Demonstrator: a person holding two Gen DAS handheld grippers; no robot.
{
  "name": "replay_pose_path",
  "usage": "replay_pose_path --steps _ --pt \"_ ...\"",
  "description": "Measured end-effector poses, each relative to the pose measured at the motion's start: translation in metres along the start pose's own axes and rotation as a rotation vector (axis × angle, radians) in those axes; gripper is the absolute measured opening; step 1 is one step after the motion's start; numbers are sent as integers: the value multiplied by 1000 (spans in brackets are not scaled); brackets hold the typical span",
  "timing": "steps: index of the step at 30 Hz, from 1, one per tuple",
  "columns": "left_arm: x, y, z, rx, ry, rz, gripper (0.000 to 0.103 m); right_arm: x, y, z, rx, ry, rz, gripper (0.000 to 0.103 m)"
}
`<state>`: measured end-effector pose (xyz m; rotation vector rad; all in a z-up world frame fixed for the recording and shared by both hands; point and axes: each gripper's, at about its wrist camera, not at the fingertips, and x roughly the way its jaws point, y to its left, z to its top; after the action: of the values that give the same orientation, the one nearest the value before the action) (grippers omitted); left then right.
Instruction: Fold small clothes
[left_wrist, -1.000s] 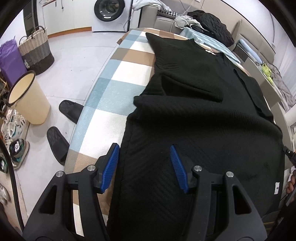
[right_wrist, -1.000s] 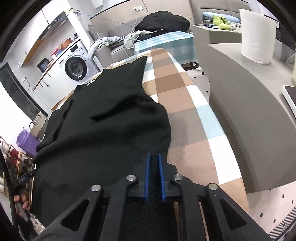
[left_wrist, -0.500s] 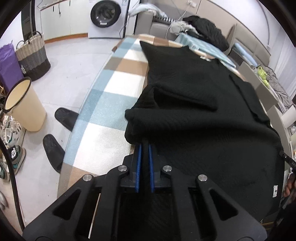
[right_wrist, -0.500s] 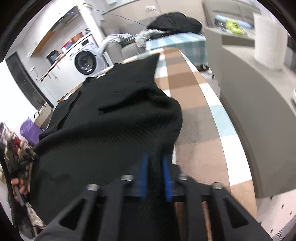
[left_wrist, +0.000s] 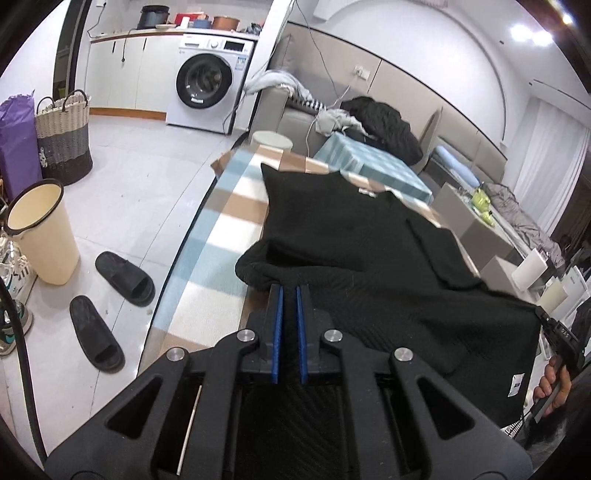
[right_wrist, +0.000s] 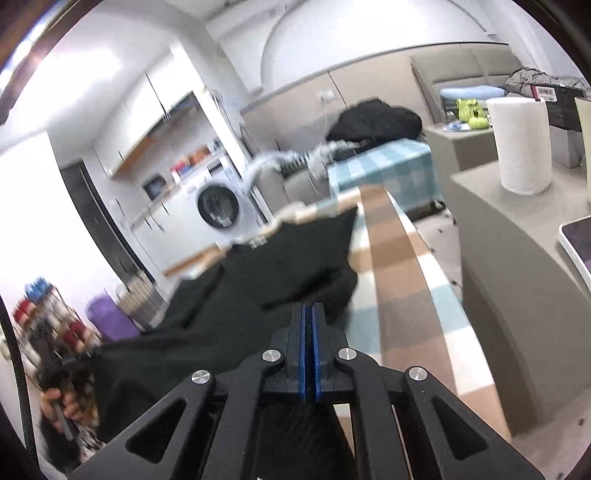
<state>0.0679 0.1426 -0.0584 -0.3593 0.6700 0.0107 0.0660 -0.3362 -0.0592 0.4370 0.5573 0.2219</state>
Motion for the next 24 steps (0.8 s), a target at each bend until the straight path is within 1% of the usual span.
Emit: replay_pose_path --steps 1,3,4,6,7,8,10,11,12,13,15,16,18,19,20,21,22,23,24 --pt "-3 1 3 -8 -7 -7 5 0 2 3 -3 -9 -17 3" --pt "-2 4 9 -25 -9 -27 5 0 2 5 5 -10 -17 3" --pt "-2 4 11 -27 -9 -26 5 2 2 7 15 -6 -13 3" --pt "2 2 15 -18 -5 -24 5 7 8 10 -12 8 -41 3" --pt "5 2 16 -13 -1 -16 5 10 11 10 -26 21 -52 3" --pt "9 1 16 -12 6 -16 5 16 12 10 -38 64 -67 4" --pt "14 1 16 -15 19 -20 5 25 6 6 -15 135 -63 15" --pt "17 1 14 -15 25 -18 5 28 1 2 4 173 -59 32" --pt "19 1 13 -14 30 -16 5 30 -4 -2 36 206 -66 46" --pt "22 1 12 -15 33 -16 5 31 -12 -11 83 240 -56 48" --pt "26 2 10 -18 39 -14 5 32 -16 -16 99 256 -45 50" --pt "29 3 9 -21 41 -15 5 34 -18 -20 104 280 -40 50" --pt "31 4 8 -23 45 -18 5 42 -17 -30 105 332 -32 50" --pt "31 4 7 -23 47 -18 5 45 -14 -34 95 335 -2 49" --pt "31 4 7 -21 47 -22 5 46 -9 -37 70 328 25 32" --pt "29 4 6 -17 46 -25 5 46 -2 -38 31 314 44 9" --pt "27 3 6 -12 42 -29 5 42 10 -39 -44 294 73 6" --pt "24 2 6 -7 40 -34 5 39 17 -39 -92 284 96 5" --pt "22 2 6 -1 40 -38 5 26 28 -36 -148 234 165 4"
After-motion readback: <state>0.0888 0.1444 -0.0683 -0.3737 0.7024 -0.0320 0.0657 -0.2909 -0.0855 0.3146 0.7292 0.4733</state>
